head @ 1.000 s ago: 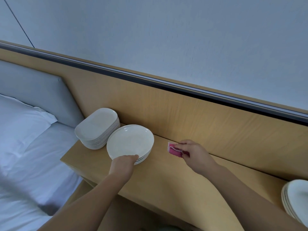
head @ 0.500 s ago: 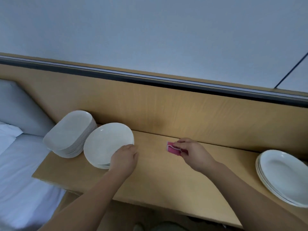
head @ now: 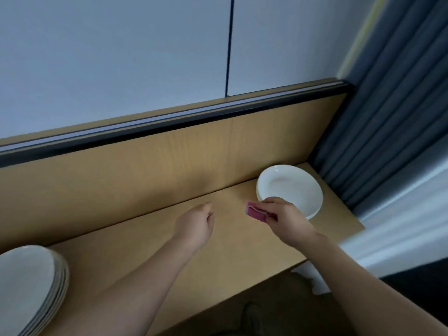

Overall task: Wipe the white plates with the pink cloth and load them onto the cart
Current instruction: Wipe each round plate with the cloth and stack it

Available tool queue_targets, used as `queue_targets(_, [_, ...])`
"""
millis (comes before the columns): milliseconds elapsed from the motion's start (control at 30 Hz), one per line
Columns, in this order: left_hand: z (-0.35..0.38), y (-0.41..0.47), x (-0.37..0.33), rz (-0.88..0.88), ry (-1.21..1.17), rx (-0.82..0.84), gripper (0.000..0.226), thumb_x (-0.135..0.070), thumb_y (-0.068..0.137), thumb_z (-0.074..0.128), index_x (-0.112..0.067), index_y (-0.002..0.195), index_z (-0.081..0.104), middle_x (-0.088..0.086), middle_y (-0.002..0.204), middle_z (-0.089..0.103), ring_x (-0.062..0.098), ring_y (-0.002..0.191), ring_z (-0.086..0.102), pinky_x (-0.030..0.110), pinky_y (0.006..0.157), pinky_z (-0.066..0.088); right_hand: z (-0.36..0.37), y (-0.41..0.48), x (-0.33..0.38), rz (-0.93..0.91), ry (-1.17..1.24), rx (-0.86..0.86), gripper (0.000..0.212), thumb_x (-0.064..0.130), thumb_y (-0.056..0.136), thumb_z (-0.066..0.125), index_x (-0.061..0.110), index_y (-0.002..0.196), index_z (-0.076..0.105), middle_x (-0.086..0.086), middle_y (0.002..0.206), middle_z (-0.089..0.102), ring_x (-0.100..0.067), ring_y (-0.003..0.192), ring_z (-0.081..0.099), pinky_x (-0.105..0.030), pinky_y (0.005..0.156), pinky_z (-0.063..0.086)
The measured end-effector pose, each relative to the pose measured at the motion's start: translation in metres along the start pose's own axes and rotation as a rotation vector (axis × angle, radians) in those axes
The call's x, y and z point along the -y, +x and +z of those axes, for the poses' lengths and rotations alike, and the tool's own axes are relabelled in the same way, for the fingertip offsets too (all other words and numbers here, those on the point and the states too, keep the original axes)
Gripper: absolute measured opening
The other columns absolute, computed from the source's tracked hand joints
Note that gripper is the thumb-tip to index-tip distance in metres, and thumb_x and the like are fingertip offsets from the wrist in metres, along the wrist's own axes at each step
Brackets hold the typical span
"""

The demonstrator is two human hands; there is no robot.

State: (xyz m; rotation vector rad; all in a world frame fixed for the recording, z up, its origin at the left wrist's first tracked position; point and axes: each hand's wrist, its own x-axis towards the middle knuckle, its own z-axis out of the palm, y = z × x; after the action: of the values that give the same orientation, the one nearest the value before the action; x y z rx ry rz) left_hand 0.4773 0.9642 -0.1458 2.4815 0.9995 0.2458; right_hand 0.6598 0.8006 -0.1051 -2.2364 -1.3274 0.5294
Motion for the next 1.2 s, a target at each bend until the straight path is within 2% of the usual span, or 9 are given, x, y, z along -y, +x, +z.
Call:
queue_targets(133, [0.036,0.041,-0.050,0.049,-0.013,0.056,0.033,-0.030,0.097,0.045,-0.014,0.124,0.055,0.003,0.106,0.066,0.024,0.096,0.062,0.034,0.077,0.050,-0.031,-0.006,-0.049,0.081,-0.010,-0.023,0.047,0.000,0.092,0.051,0.027,0.129,0.061,0.007,0.122,0.056,-0.009,0.107,0.051,-0.009,0.083,0.037])
queue_targets(267, [0.068,0.079,-0.088,0.010,0.003,0.123,0.034,-0.035,0.099,0.041,-0.012,0.121,0.052,0.006,0.107,0.065,0.025,0.096,0.061,0.033,0.071,0.045,-0.056,0.001,-0.086,0.123,0.011,-0.063,0.046,-0.001,0.092,0.050,0.024,0.128,0.063,0.006,0.127,0.055,-0.013,0.112,0.053,-0.020,0.090,0.045])
queue_targets(433, [0.100,0.117,-0.122,-0.063,-0.017,0.169,0.034,-0.035,0.098,0.044,-0.014,0.123,0.052,0.005,0.105,0.065,0.022,0.086,0.059,0.029,0.064,0.034,-0.073,0.018,-0.123,0.124,0.035,-0.056,0.047,-0.003,0.091,0.050,0.023,0.126,0.064,0.007,0.124,0.057,-0.009,0.109,0.053,-0.002,0.082,0.036])
queue_targets(667, [0.115,0.142,-0.136,-0.210,0.042,0.248,0.025,-0.010,0.093,0.051,-0.004,0.118,0.051,0.009,0.109,0.062,0.026,0.097,0.061,0.027,0.067,0.036,-0.087,0.034,-0.149,0.069,0.048,-0.056,0.045,-0.007,0.089,0.051,0.017,0.124,0.066,0.002,0.120,0.060,-0.010,0.108,0.053,-0.007,0.088,0.037])
queue_targets(733, [0.114,0.142,-0.141,-0.244,0.041,0.230,0.017,-0.007,0.095,0.050,-0.004,0.111,0.047,0.005,0.095,0.058,0.021,0.084,0.058,0.022,0.061,0.030,-0.088,0.035,-0.152,0.075,0.064,-0.045,0.044,-0.006,0.090,0.051,0.018,0.124,0.066,0.002,0.120,0.059,-0.010,0.107,0.053,-0.017,0.092,0.043])
queue_targets(833, [0.109,0.142,-0.144,-0.287,0.055,0.200,0.015,-0.007,0.097,0.047,-0.011,0.096,0.033,-0.005,0.069,0.039,0.008,0.056,0.037,0.023,0.045,0.021,-0.090,0.036,-0.152,0.088,0.089,-0.040,0.043,-0.005,0.091,0.051,0.019,0.124,0.065,0.004,0.121,0.058,-0.007,0.107,0.052,-0.014,0.091,0.041])
queue_targets(1000, [0.103,0.141,-0.140,-0.325,-0.110,0.169,0.018,-0.009,0.096,0.043,-0.002,0.113,0.039,0.000,0.072,0.048,0.021,0.065,0.049,0.027,0.050,0.030,-0.096,0.040,-0.150,0.082,0.079,-0.047,0.044,-0.006,0.090,0.052,0.018,0.124,0.066,0.008,0.120,0.056,-0.003,0.103,0.050,-0.003,0.087,0.036])
queue_targets(1133, [0.096,0.129,-0.136,-0.333,-0.325,0.124,0.009,-0.017,0.099,0.040,-0.010,0.102,0.037,0.001,0.073,0.052,0.015,0.062,0.049,0.031,0.053,0.035,-0.099,0.042,-0.140,0.060,0.098,-0.075,0.045,-0.006,0.088,0.052,0.019,0.122,0.067,0.010,0.120,0.057,-0.005,0.107,0.054,-0.010,0.092,0.042])
queue_targets(1200, [0.089,0.121,-0.127,-0.329,-0.370,0.098,0.008,-0.018,0.099,0.040,-0.012,0.102,0.037,0.001,0.075,0.053,0.018,0.065,0.050,0.030,0.054,0.035,-0.098,0.043,-0.130,0.040,0.095,-0.087,0.045,-0.007,0.087,0.052,0.018,0.121,0.067,0.011,0.118,0.057,-0.004,0.106,0.053,-0.003,0.089,0.037])
